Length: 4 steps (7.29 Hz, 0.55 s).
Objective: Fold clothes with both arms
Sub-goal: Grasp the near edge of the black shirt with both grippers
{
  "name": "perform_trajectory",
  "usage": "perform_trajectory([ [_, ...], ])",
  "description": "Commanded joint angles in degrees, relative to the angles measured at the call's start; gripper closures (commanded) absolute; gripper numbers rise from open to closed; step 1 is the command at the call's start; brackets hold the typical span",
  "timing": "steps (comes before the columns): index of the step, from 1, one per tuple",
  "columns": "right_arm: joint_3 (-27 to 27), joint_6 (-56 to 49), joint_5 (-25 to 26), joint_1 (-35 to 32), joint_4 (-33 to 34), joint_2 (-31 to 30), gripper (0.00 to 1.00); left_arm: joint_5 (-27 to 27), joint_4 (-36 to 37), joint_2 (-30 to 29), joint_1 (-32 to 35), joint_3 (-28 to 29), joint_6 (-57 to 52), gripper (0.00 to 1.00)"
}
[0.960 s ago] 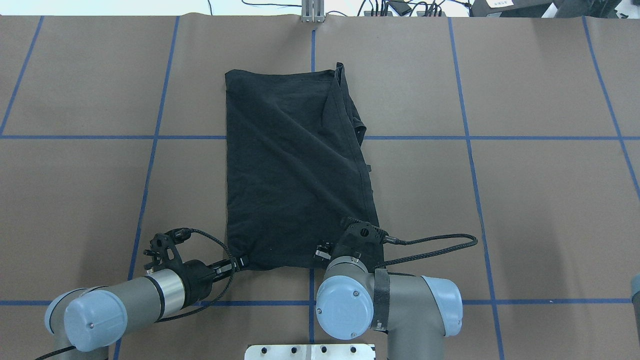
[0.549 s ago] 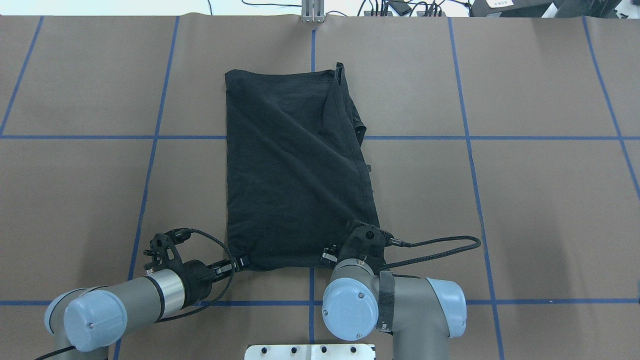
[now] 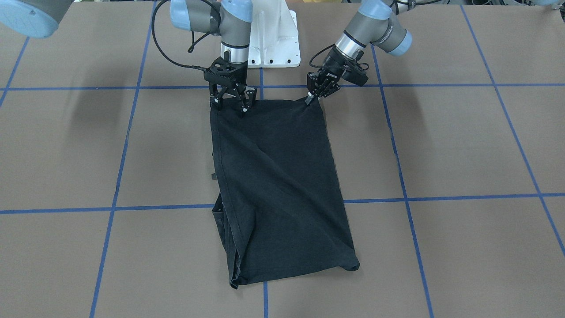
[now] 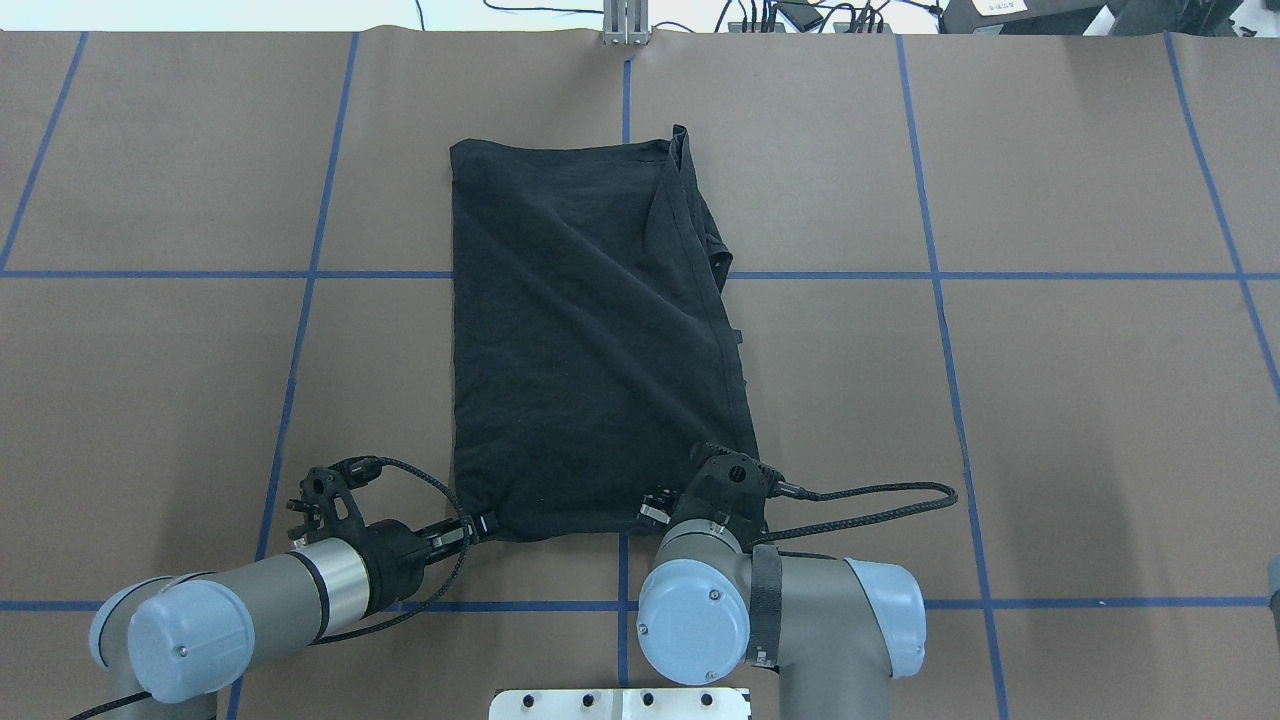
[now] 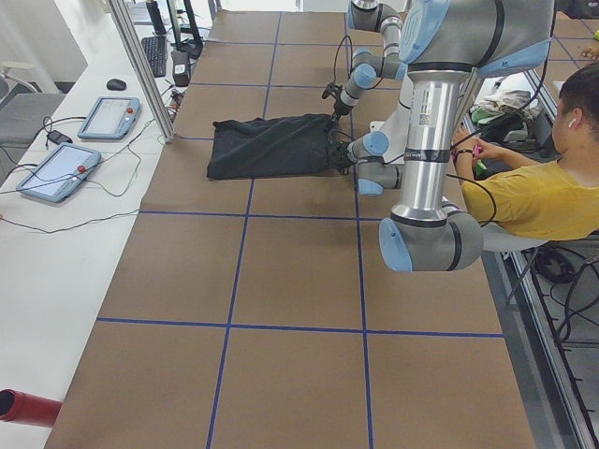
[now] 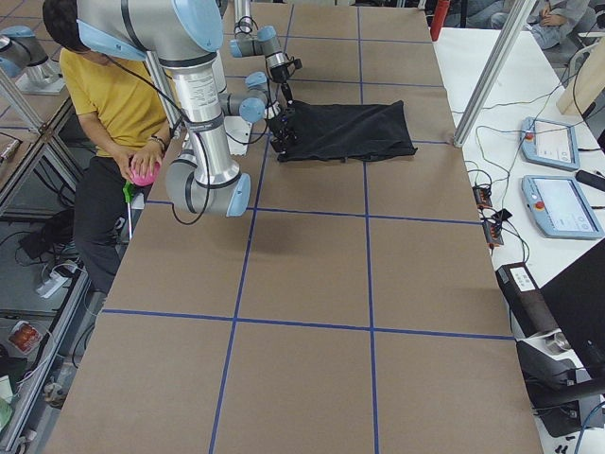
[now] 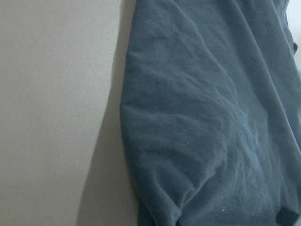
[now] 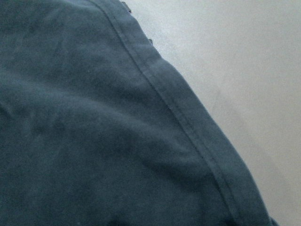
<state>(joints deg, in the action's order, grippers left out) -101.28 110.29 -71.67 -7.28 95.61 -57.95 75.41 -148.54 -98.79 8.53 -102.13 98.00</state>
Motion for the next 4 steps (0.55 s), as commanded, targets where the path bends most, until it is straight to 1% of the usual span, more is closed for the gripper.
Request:
perform_trajectory([
  [1,-0.24,0.28,0.13,-0.19,0.11,0.82,1.0,0.0,0.0,0.0,0.0,0.0,0.0,1.0],
  [4,-0.76,-0.43,-0.14,-0.45,0.72,0.73,1.0,0.0,-0.09,0.0,0.0,0.0,0.0,1.0],
])
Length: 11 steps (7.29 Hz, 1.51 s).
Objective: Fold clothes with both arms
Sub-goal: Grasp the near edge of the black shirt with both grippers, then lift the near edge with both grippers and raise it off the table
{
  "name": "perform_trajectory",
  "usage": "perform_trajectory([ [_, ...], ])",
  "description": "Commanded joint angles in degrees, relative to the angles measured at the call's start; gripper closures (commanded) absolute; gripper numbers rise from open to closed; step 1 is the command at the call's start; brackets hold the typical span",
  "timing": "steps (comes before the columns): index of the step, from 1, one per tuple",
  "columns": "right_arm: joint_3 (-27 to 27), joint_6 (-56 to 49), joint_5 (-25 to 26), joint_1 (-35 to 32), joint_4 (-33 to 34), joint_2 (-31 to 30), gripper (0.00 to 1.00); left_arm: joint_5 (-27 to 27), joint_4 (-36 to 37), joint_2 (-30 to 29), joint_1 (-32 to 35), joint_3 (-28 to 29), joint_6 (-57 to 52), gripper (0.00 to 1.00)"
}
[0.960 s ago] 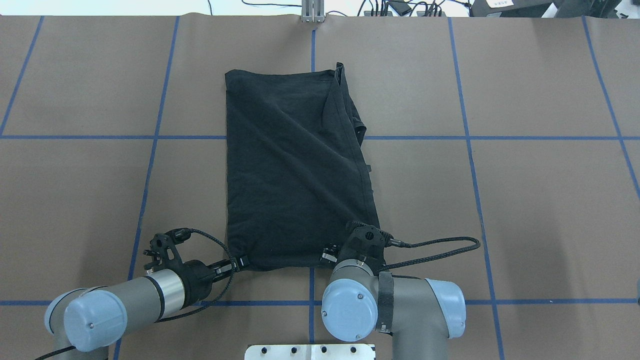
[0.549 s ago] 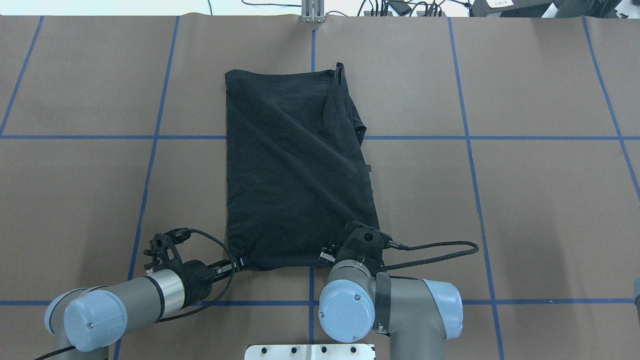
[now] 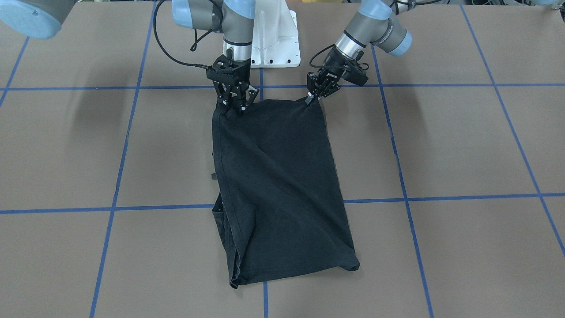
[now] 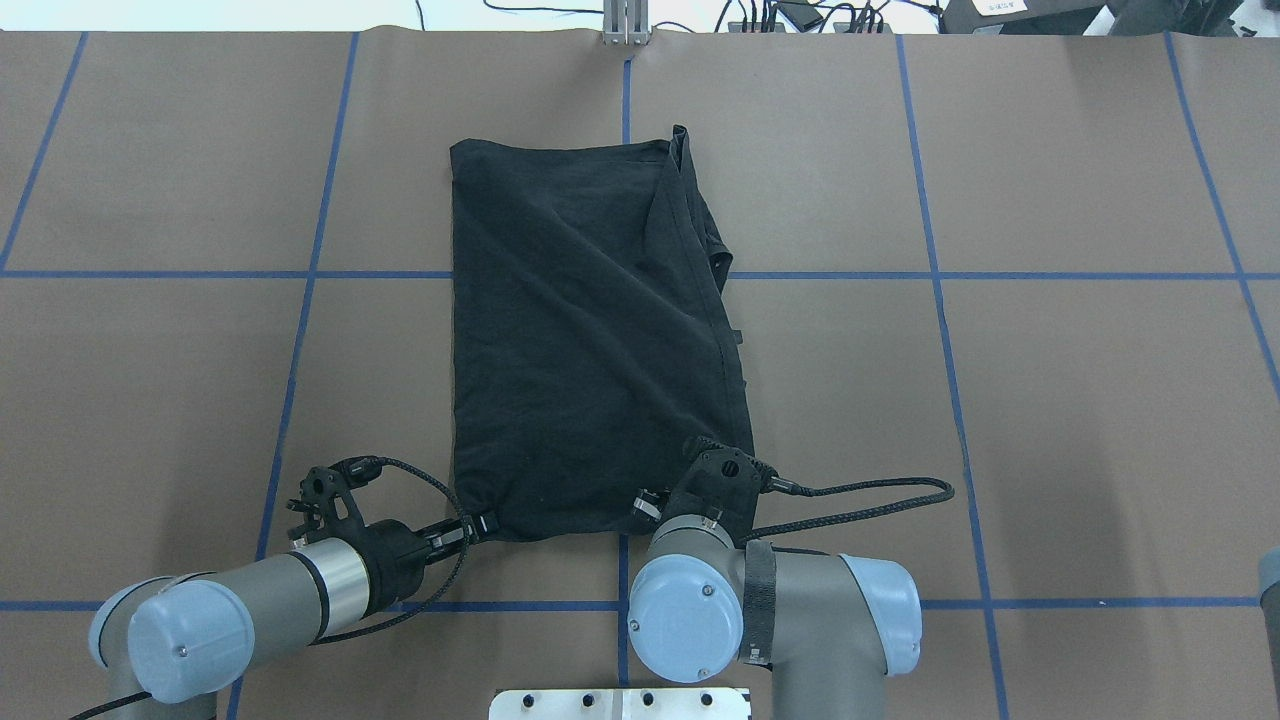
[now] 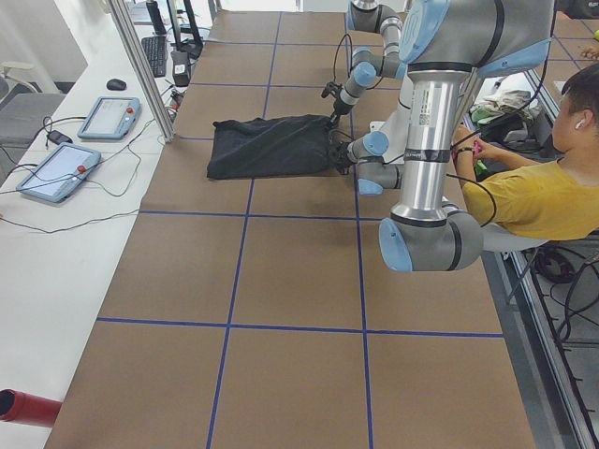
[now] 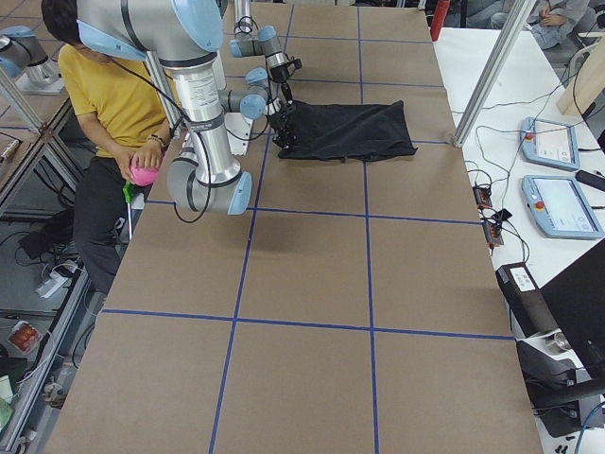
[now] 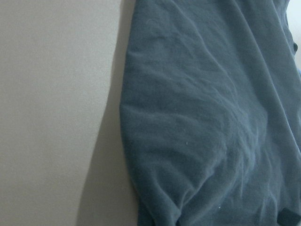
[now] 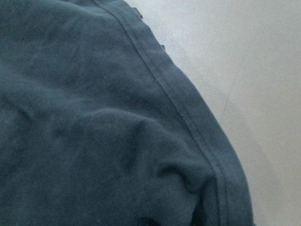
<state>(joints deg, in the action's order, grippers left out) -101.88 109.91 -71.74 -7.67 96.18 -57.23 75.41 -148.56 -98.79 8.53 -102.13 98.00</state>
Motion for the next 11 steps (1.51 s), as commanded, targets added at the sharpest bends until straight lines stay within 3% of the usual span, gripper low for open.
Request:
perform_trajectory([
  [1,-0.51,-0.05,-0.16,-0.24,0.24,0.1,1.0,-0.09,-0.06,-0.09,0.0,0.0,0.09,1.0],
  [5,-7.87,-0.14,-1.3,-0.94,2.16,-0.87,1.0,0.52,-0.06,-0.18,0.0,-2.97,0.0,1.0],
  [6,-12.07,0.04,-1.3,-0.68,5.39,-1.22,1.0,0.61,0.11,0.43,0.09,-8.3,0.09,1.0],
  [9,-25.35,0.74,-0.6,5.98,15.23,-3.95,1.0,0.35,0.11,1.23,-2.01,-14.05,3.34,1.0],
  [11,-25.83,-0.04,-0.77,3.65,15.53,-3.07,1.0,1.66,1.07,0.01,-1.93,-14.85,2.9,1.0],
])
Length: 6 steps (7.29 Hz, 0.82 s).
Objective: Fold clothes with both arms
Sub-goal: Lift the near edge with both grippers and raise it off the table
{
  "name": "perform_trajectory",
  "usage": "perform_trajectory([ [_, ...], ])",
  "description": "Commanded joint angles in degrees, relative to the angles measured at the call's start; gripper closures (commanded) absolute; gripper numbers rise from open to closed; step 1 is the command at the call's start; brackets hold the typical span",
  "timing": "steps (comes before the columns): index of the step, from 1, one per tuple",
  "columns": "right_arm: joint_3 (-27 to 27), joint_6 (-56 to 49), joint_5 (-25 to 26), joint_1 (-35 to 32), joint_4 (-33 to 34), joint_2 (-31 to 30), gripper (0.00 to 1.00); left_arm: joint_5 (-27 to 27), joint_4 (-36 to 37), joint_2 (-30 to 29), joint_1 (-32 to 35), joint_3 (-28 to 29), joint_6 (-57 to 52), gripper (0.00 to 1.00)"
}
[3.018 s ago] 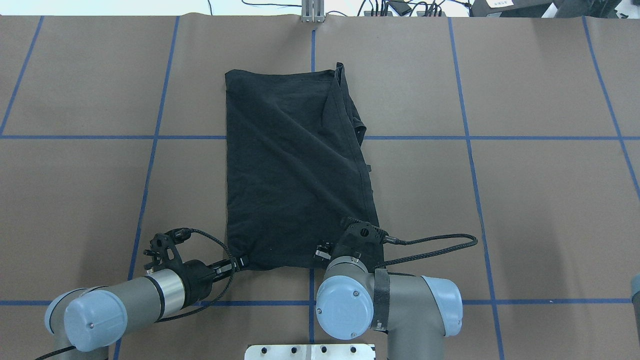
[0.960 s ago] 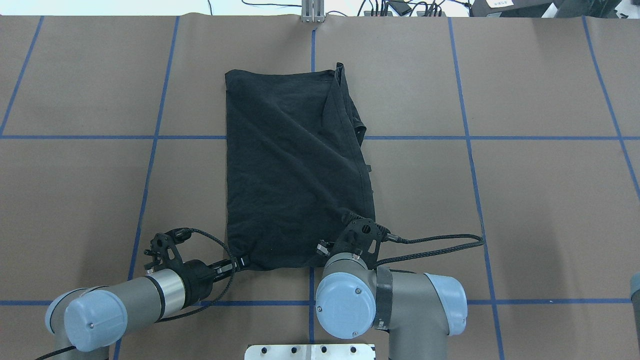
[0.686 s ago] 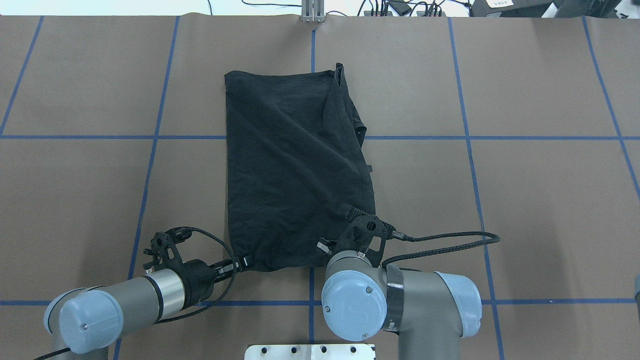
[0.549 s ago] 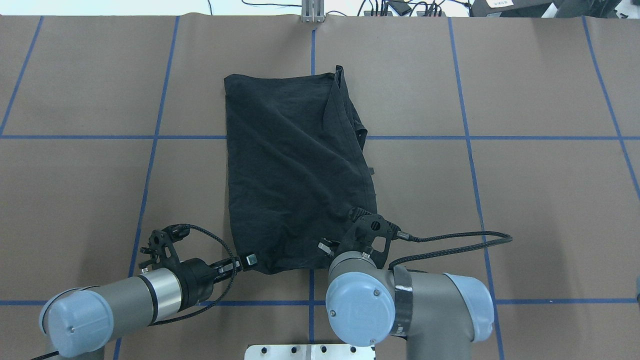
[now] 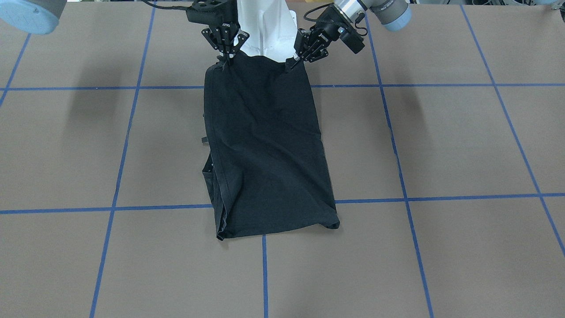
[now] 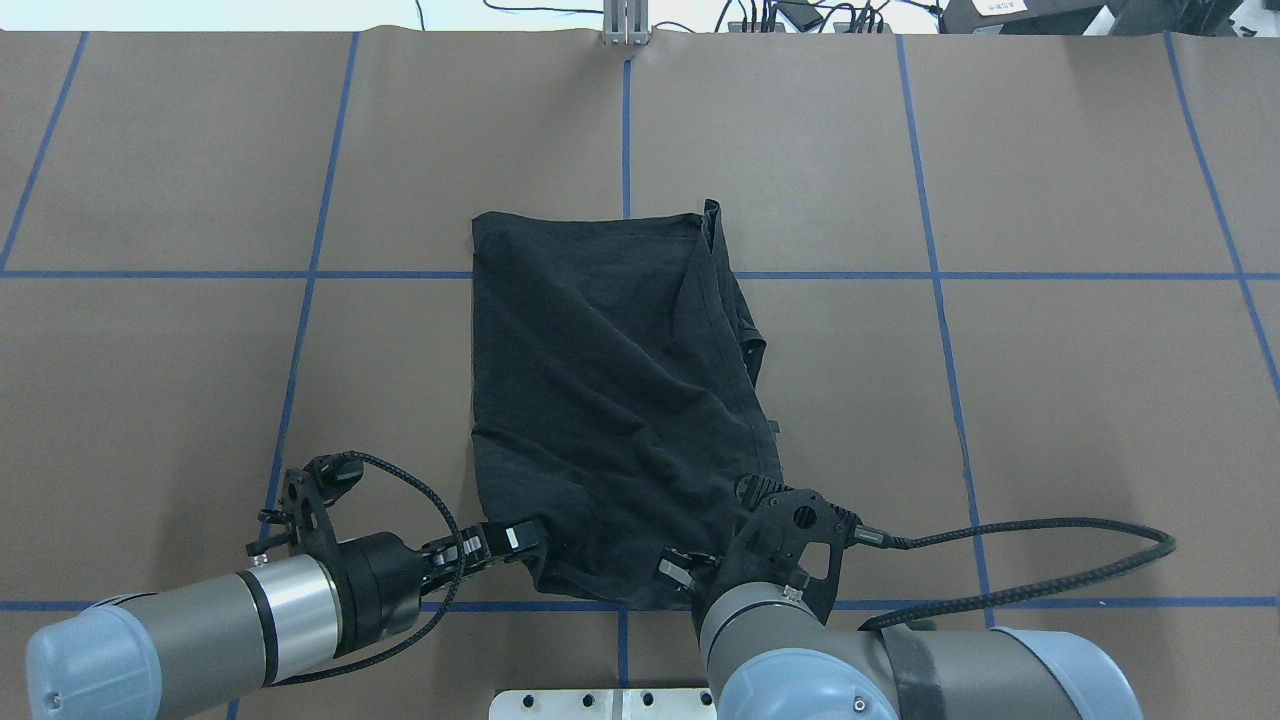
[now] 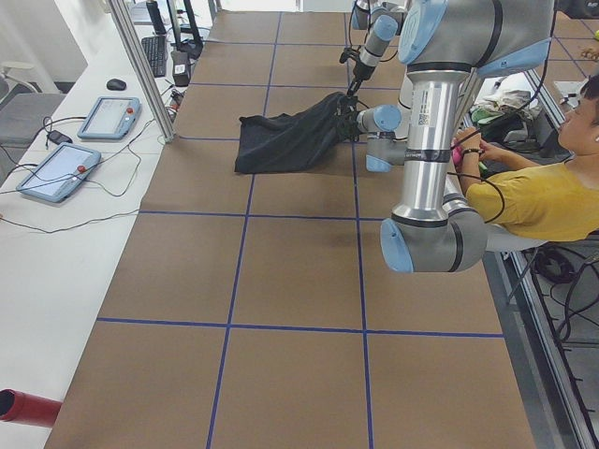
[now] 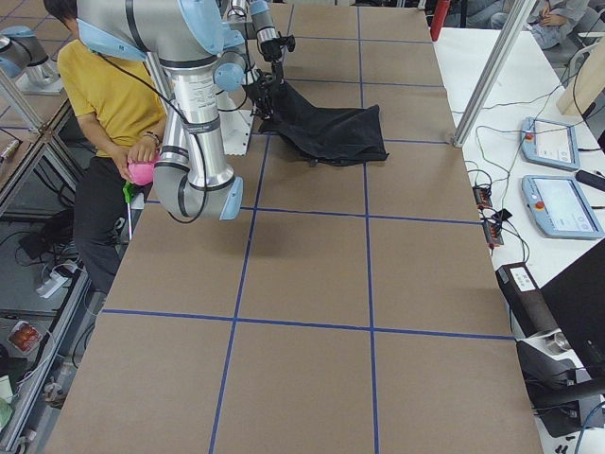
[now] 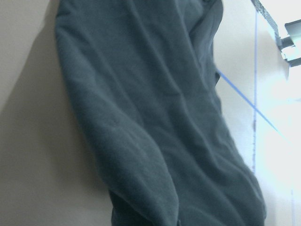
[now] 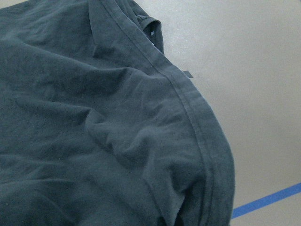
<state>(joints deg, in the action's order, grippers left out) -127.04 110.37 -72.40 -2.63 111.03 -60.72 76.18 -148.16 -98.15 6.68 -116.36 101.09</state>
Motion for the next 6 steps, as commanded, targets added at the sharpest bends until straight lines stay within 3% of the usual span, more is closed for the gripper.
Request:
perform_trajectory([
  [1,-0.49,-0.76,-0.28,-3.94,0.33,0.6,1.0,1.24,3.55,-1.33,1.65,-0.45,-0.71,1.0],
  [3,-0.23,-3.22,-0.46,-8.77,0.06,0.86,1.0,3.0,11.28,-6.24,8.23,-0.18,-3.25,1.0],
  [5,1.6,-5.51,-0.55,-13.0,-0.11,1.21,1.0,3.35,11.85,-6.61,12.37,0.0,-5.71,1.0],
  [6,9.8,-6.99,-0.72,-15.63,-3.5,7.57,1.0,7.45,13.06,-6.61,15.79,0.08,-6.6,1.0],
])
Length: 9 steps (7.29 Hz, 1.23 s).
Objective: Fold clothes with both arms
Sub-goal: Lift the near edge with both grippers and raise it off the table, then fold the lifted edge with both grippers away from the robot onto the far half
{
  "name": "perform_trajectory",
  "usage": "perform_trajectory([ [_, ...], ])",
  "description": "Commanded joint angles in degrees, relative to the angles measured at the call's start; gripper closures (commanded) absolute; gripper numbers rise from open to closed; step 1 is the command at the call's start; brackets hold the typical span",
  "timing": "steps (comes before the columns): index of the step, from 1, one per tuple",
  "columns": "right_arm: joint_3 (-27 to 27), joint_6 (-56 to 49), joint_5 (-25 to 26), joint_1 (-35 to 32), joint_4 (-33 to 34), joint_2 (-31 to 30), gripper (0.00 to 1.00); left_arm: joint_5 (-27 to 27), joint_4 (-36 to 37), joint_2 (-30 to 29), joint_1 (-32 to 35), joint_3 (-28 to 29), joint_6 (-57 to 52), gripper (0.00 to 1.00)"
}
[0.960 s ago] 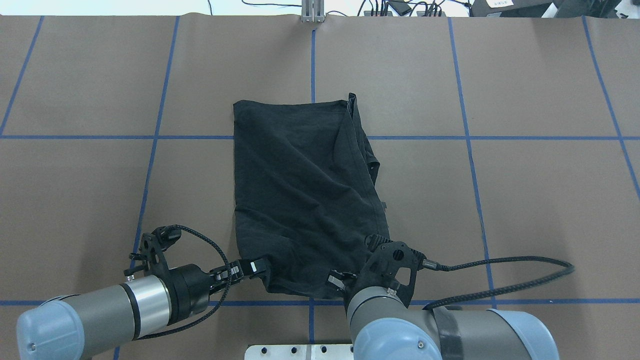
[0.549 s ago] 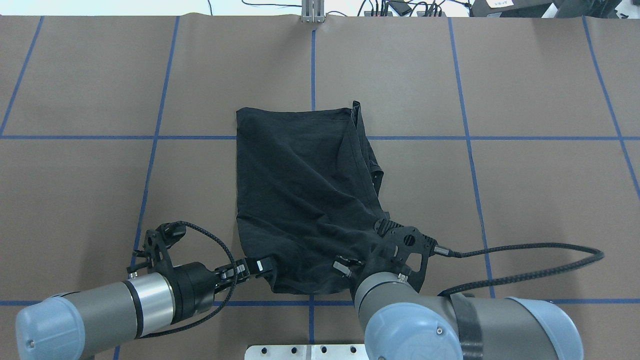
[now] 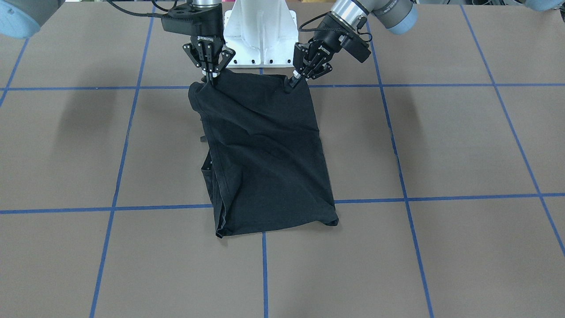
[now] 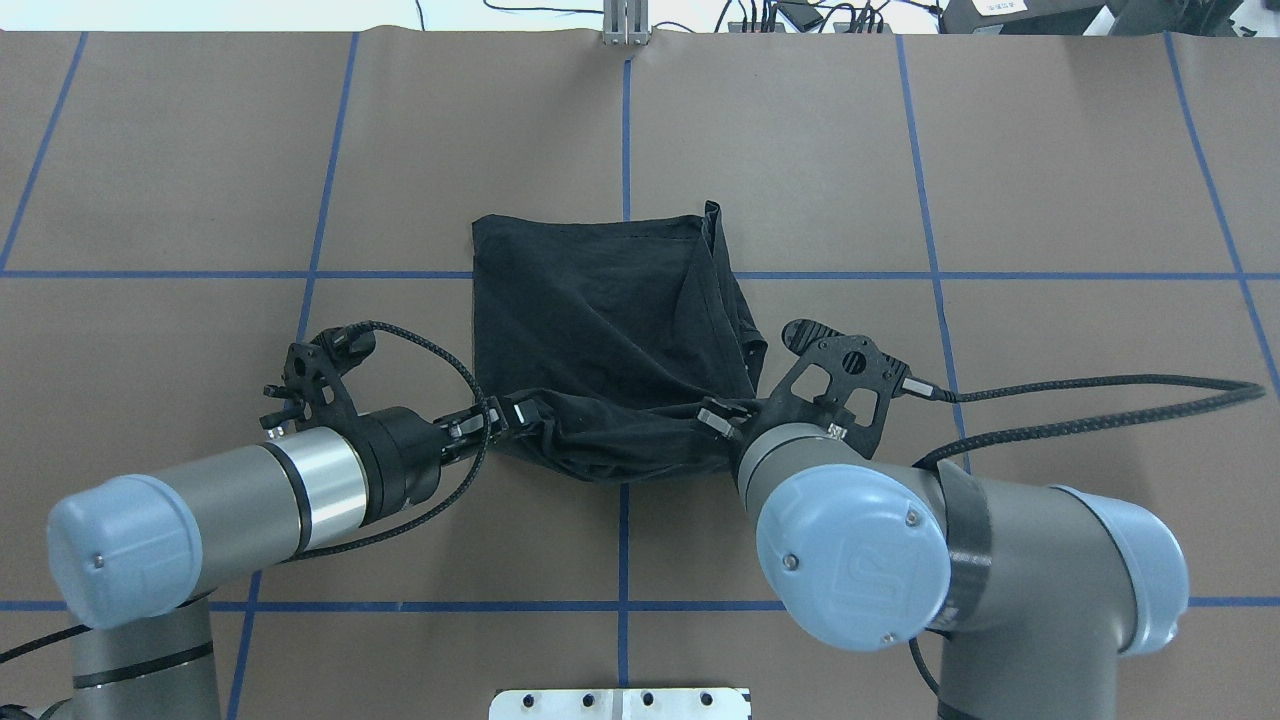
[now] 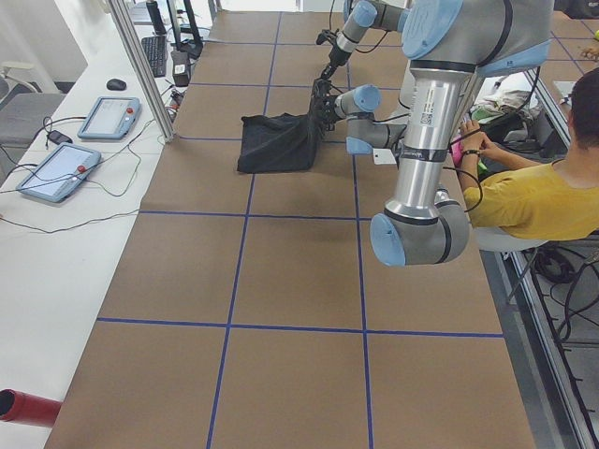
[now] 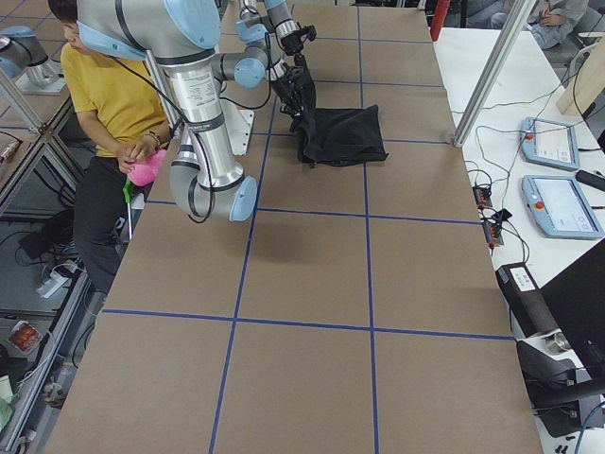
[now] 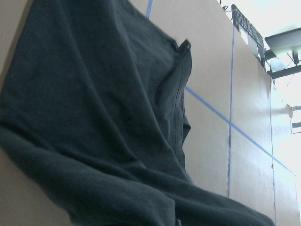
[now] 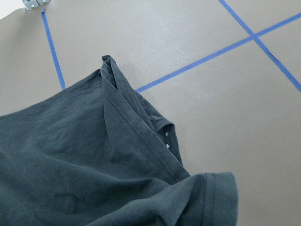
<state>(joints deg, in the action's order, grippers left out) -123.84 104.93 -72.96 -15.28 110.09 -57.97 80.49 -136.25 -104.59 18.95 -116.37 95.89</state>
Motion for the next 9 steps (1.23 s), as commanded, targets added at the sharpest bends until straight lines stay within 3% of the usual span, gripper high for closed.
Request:
perform_trajectory([
  [1,15.64,-1.91,-1.9,-5.95,-6.25,10.45,1.0,6.14,4.03,-1.48,6.69,0.18,-3.15,1.0],
  [2,21.39,-3.83,-4.36,-8.77,-10.64,12.69,1.0,6.26,7.71,-3.76,8.98,1.48,-5.08,1.0],
  [6,34.69,-8.68,-6.23,-15.29,-19.55,16.55,1.0,7.74,8.54,-16.5,18.74,20.0,-11.85,1.0],
  [9,44.26,-10.26,-6.84,-17.14,-24.89,19.3,1.0,7.84,7.93,-23.18,22.18,34.58,-17.38,1.0],
])
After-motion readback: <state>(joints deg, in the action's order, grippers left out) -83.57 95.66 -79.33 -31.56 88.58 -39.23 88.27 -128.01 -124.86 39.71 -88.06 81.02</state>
